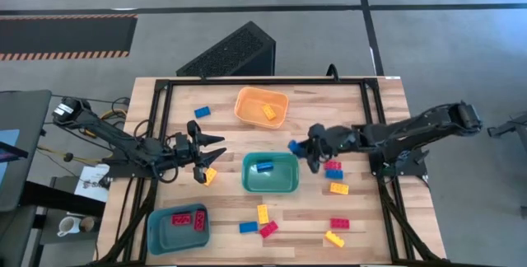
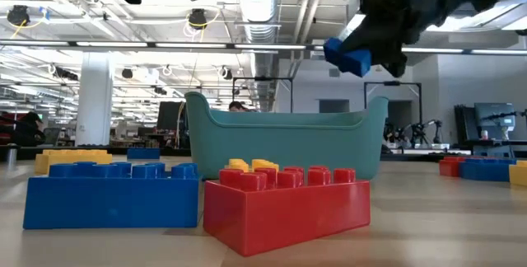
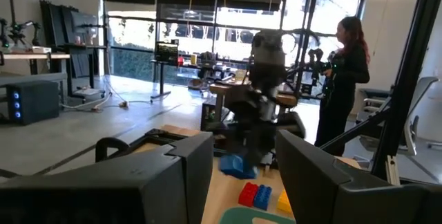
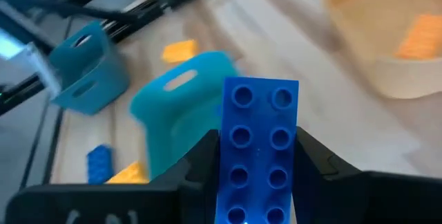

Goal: Sort & place blocks by color
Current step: Put the blue game piece into the green bin, then put the yellow game piece into the yellow bin

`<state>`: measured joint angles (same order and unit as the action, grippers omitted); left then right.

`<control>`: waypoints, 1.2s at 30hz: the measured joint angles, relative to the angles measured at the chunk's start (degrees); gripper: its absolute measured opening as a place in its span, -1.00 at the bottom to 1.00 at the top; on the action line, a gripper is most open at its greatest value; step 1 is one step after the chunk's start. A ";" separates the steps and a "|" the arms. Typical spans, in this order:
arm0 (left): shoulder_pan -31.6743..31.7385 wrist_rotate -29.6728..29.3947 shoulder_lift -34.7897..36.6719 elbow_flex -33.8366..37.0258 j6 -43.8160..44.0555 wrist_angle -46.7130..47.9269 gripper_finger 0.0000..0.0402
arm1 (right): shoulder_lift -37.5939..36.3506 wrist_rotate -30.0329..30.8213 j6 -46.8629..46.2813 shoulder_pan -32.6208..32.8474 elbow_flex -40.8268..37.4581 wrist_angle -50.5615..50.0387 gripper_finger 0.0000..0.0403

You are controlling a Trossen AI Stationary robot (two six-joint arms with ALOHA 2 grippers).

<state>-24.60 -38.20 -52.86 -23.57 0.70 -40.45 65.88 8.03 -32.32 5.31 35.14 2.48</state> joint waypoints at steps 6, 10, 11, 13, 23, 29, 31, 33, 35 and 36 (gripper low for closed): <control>0.02 0.28 0.00 0.00 0.60 0.04 -0.27 | 4.27 0.11 -0.01 3.80 0.00 4.79 -0.34; 0.02 0.33 0.00 0.00 0.63 0.47 -0.27 | 7.06 0.00 -0.06 4.06 0.00 6.95 0.03; 0.01 0.33 0.00 0.00 0.91 0.94 -0.27 | 7.41 0.01 -0.24 4.03 0.03 7.07 0.12; 0.02 0.35 -0.04 0.00 1.89 1.63 -0.27 | 8.22 -0.23 -0.26 3.88 0.89 6.25 0.28; 0.13 1.66 -0.02 0.00 2.20 2.60 -0.27 | 8.00 -2.89 2.67 7.57 12.97 -23.26 0.50; 0.13 6.04 -0.04 0.00 2.22 2.65 -0.27 | 8.44 -1.53 -4.29 14.09 15.04 -43.89 0.48; 0.13 5.98 -0.04 0.00 2.42 2.64 -0.27 | 8.42 -1.65 -8.02 16.46 14.07 -47.89 0.48; 0.13 5.01 -0.04 0.00 2.46 2.64 -0.27 | 8.47 -1.74 -11.60 18.97 13.02 -50.88 0.48; 0.13 4.30 -0.04 0.00 2.53 2.64 -0.27 | 8.45 -1.76 -14.80 21.39 12.10 -52.72 0.48; 0.13 4.25 -0.04 0.00 2.55 2.62 -0.27 | 8.47 -1.76 -16.18 22.51 11.71 -53.28 0.48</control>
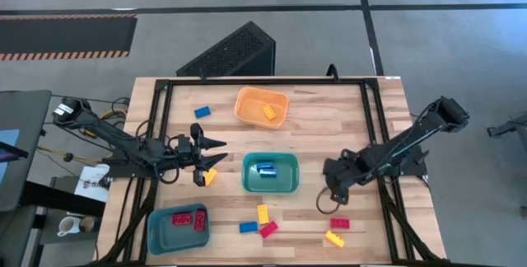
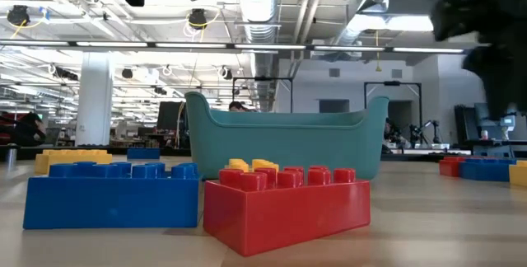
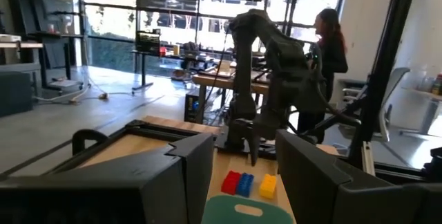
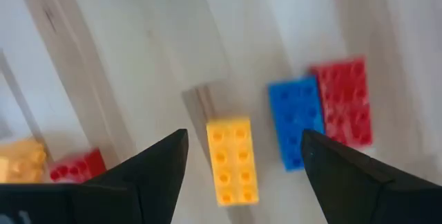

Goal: Sort & place blocks by color
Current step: Put the yellow game piece into the yellow bin

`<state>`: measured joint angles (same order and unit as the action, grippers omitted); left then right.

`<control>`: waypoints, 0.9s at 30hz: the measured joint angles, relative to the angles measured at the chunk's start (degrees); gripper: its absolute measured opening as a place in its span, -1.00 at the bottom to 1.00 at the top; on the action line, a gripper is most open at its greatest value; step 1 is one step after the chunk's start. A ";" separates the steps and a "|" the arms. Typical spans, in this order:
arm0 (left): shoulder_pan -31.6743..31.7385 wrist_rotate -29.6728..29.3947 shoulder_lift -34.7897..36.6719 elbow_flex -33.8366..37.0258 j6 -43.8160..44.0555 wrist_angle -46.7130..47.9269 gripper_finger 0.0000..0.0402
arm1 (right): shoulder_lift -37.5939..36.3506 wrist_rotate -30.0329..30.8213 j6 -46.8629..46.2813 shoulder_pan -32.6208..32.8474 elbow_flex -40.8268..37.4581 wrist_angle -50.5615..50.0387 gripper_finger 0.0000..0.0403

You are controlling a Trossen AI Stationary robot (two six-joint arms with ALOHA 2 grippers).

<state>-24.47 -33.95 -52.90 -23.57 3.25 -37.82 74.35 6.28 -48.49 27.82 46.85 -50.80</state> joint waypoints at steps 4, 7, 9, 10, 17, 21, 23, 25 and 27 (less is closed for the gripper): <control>0.00 -0.64 0.00 0.00 0.00 0.00 -0.27 | -0.02 -0.36 -4.76 3.50 -2.17 0.21 0.48; 0.00 -1.70 0.00 0.00 0.00 0.00 -0.27 | -0.02 -1.18 -7.49 4.96 -3.88 0.23 0.48; 0.00 -2.06 0.00 0.00 0.00 -0.01 -0.27 | -0.02 -1.39 -8.49 5.49 -4.90 0.64 0.48; 0.00 -2.24 0.00 0.00 0.00 0.00 -0.27 | -0.02 -1.39 -8.80 5.68 -5.46 1.11 0.48; 0.00 -2.41 0.00 0.00 0.00 0.00 -0.27 | -0.02 -1.47 -9.09 5.81 -10.24 7.41 0.48; 0.00 -2.45 0.00 0.00 0.00 0.00 -0.27 | -0.14 -1.59 -9.94 5.81 -12.21 10.28 0.48; 0.00 -2.48 0.00 0.00 0.00 0.00 -0.27 | 0.02 -1.76 -10.02 5.81 -12.94 10.48 0.48; 0.00 -2.49 0.00 0.00 0.00 0.00 -0.27 | -0.07 -1.77 -10.15 5.81 -13.57 11.68 0.48; 0.00 -2.50 0.00 0.00 0.00 0.00 -0.27 | -0.04 -1.79 -10.18 5.78 -14.73 14.11 0.48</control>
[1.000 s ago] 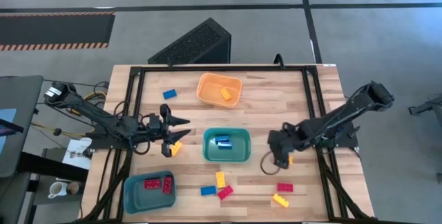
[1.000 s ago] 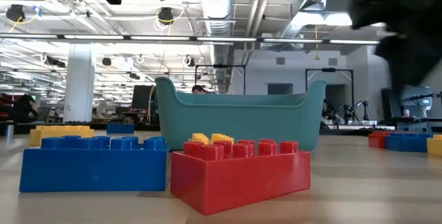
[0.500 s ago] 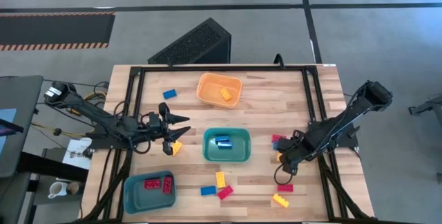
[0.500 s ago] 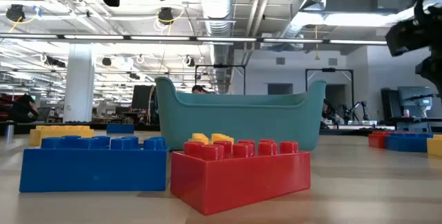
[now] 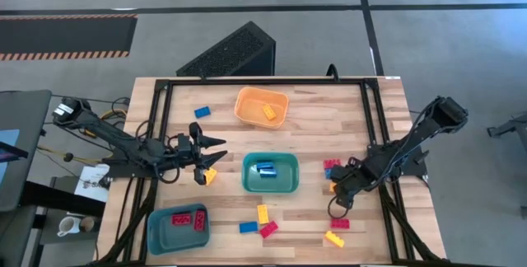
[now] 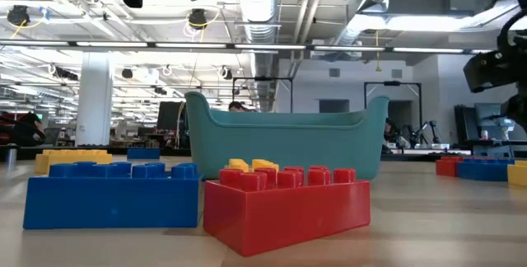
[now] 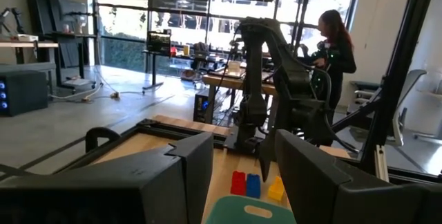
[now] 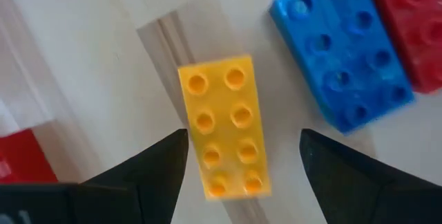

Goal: Sort & place blocks by color
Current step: Put the yellow game piece into the yellow bin

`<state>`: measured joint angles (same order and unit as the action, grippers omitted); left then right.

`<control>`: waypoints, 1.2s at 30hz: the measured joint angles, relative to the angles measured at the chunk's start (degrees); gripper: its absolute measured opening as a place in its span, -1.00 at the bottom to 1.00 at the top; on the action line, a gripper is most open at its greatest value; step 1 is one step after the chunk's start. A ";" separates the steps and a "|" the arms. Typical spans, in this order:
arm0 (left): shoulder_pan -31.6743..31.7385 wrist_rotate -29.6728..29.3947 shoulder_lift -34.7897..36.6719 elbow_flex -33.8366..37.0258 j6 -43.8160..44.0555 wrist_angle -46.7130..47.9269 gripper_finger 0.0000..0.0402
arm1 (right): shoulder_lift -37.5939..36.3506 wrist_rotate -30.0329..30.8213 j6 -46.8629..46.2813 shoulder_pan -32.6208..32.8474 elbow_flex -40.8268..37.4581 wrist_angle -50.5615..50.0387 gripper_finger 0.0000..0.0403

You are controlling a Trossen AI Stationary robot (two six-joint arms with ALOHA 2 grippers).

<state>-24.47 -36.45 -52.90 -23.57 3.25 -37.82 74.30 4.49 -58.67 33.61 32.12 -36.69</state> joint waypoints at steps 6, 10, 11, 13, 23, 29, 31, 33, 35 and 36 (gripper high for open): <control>0.00 0.00 0.00 0.00 0.00 0.03 -0.27 | 1.97 0.46 0.04 0.02 -1.42 2.88 0.48; 0.04 0.00 0.02 0.00 0.00 0.13 -0.27 | 3.33 0.68 -0.08 0.02 -0.94 2.38 0.36; 0.13 0.00 0.00 0.00 0.00 0.17 -0.27 | 3.51 0.74 -0.25 0.02 -0.68 2.17 0.30; 0.36 0.00 0.00 0.00 0.00 0.22 -0.27 | 3.59 0.71 -0.45 0.01 -0.36 1.75 0.16; 0.85 0.01 0.00 0.00 1.10 0.58 -0.27 | 2.23 1.20 -0.17 0.04 2.49 6.73 -0.39; 0.85 0.01 0.00 0.00 2.00 0.87 -0.27 | 2.25 4.20 2.16 -0.23 2.49 13.58 -0.39; 0.85 0.00 0.00 0.00 1.99 0.92 -0.27 | 2.25 4.34 2.16 -0.42 2.49 13.58 -0.33; 0.87 0.00 0.00 0.00 1.99 0.92 -0.27 | 2.25 4.60 2.54 -0.66 2.49 13.55 -0.29; 1.06 0.01 0.00 0.00 1.99 0.98 -0.27 | 2.25 4.67 3.03 -0.98 2.49 13.56 -0.28; 1.16 0.01 0.00 0.00 2.00 0.98 -0.27 | 2.25 4.68 3.19 -1.23 2.49 13.54 -0.29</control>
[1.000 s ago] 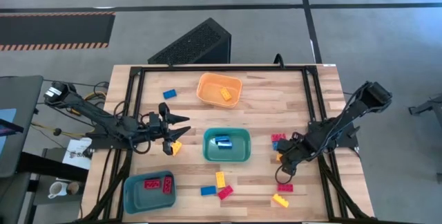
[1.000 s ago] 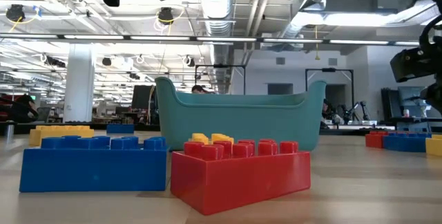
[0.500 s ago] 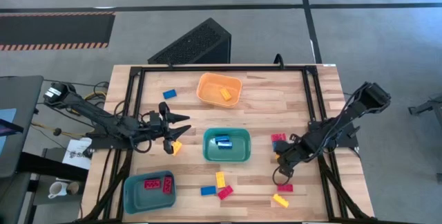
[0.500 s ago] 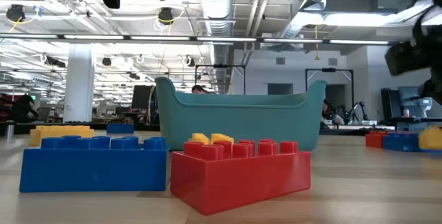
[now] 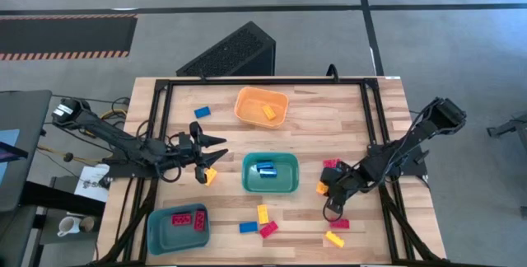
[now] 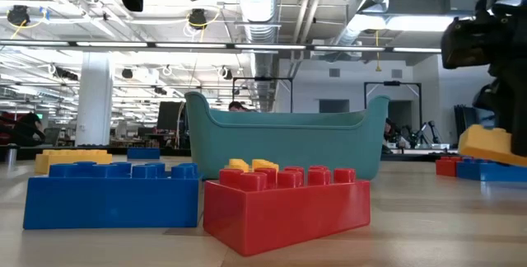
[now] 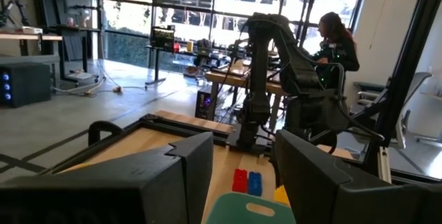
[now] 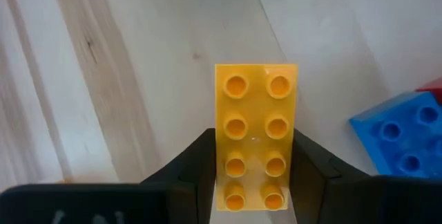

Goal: Sort & place blocks by color
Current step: Put the yellow game piece into the yellow bin

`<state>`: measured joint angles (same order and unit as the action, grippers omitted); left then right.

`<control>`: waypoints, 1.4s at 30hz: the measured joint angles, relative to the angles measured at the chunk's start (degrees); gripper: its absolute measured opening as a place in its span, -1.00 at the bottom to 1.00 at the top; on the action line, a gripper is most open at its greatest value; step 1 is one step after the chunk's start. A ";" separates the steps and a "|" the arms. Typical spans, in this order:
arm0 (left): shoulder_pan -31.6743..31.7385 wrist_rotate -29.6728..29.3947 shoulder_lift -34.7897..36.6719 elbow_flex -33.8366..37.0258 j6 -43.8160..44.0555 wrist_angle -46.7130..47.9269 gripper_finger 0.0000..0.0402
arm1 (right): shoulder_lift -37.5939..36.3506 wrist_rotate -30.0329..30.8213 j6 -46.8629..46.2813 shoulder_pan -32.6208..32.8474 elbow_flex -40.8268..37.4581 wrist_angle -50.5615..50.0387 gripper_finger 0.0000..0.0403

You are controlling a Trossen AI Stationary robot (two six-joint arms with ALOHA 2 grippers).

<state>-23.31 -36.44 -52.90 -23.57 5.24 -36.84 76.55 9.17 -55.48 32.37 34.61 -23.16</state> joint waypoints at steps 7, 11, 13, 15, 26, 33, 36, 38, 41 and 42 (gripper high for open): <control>0.35 0.02 -0.36 0.00 0.04 0.17 -0.27 | -0.02 1.77 1.57 -1.46 0.00 -0.15 -0.34; 0.35 0.01 -0.43 0.00 0.15 0.13 -0.27 | -0.02 3.03 2.02 -1.81 0.00 -0.11 -0.28; 0.35 0.02 -0.48 0.00 0.17 0.18 -0.27 | -0.02 3.06 2.01 -1.81 0.00 -0.07 -0.28; 0.35 0.02 -0.48 0.00 0.17 0.11 -0.27 | -0.02 3.02 2.01 -1.78 0.00 -0.08 -0.30; 0.35 0.02 -0.48 0.00 0.08 0.11 -0.27 | -0.07 3.08 2.01 -1.78 0.02 -0.09 -0.28; 0.35 0.02 -0.48 0.00 0.02 0.11 -0.27 | -0.07 3.10 2.01 -1.78 0.04 -0.09 -0.28; 0.35 -0.01 -0.48 0.00 0.01 0.09 -0.27 | -0.07 3.10 2.01 -1.78 0.04 -0.09 -0.26; 0.35 -0.11 -0.48 0.00 -0.01 0.10 -0.27 | -0.07 3.10 2.03 -1.78 0.04 -0.09 -0.27; 0.35 -0.27 -0.48 0.00 -0.02 0.09 -0.27 | -0.07 3.13 2.05 -1.78 0.04 -0.09 -0.30; 0.35 -0.27 -0.48 0.00 -0.03 0.09 -0.27 | -0.07 3.13 2.06 -1.78 0.04 -0.09 -0.30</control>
<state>-22.96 -36.71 -53.39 -23.57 5.21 -36.75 76.49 12.29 -53.42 30.59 34.65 -23.24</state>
